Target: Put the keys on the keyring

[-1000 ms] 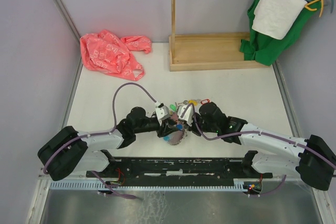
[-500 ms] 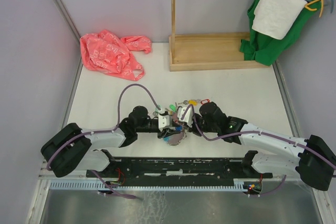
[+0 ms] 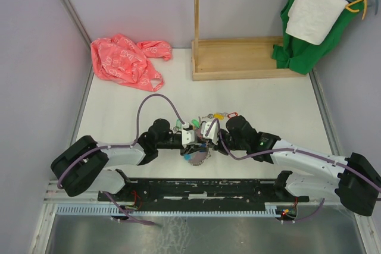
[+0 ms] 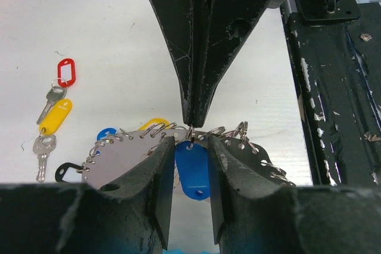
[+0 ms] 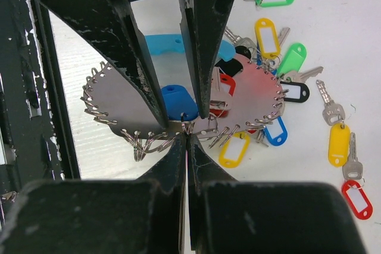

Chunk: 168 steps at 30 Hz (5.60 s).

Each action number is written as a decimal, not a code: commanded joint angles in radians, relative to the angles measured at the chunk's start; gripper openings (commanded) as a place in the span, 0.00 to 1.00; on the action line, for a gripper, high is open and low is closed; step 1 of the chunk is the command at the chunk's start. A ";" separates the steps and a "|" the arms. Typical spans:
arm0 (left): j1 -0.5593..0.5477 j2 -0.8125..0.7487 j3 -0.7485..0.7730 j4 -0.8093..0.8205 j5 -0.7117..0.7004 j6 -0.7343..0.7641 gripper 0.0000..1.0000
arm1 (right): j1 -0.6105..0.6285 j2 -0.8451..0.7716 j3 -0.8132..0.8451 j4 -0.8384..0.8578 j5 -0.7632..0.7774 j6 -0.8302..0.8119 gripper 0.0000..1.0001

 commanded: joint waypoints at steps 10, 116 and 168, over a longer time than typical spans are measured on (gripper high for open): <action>-0.009 0.028 0.054 0.044 0.007 0.033 0.04 | -0.005 0.001 0.024 0.068 -0.032 0.005 0.01; 0.020 -0.135 -0.158 0.034 -0.417 -0.577 0.41 | -0.068 0.102 -0.233 0.680 -0.069 0.127 0.01; -0.006 0.071 -0.147 0.037 -0.379 -0.683 0.35 | 0.032 0.437 0.270 -0.241 0.179 0.473 0.28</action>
